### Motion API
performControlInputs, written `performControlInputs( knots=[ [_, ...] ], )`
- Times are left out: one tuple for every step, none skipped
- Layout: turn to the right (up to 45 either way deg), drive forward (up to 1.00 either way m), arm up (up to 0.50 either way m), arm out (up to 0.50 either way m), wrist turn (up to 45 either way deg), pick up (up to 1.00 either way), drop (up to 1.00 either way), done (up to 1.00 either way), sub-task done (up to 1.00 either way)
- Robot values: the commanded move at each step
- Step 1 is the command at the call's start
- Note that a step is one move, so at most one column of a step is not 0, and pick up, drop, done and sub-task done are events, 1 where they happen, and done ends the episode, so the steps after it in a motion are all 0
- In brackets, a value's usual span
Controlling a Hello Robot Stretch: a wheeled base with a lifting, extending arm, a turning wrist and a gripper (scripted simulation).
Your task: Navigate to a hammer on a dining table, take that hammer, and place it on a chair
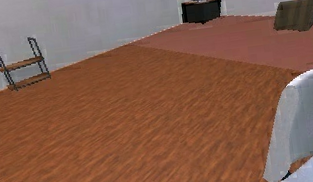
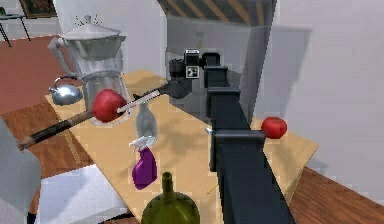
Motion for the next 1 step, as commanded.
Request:
performControlInputs(
  knots=[
    [0.0, 0.0, 0.0, 0.0, -45.0, 0.0, 0.0, 0.0, 0.0]
  ],
)
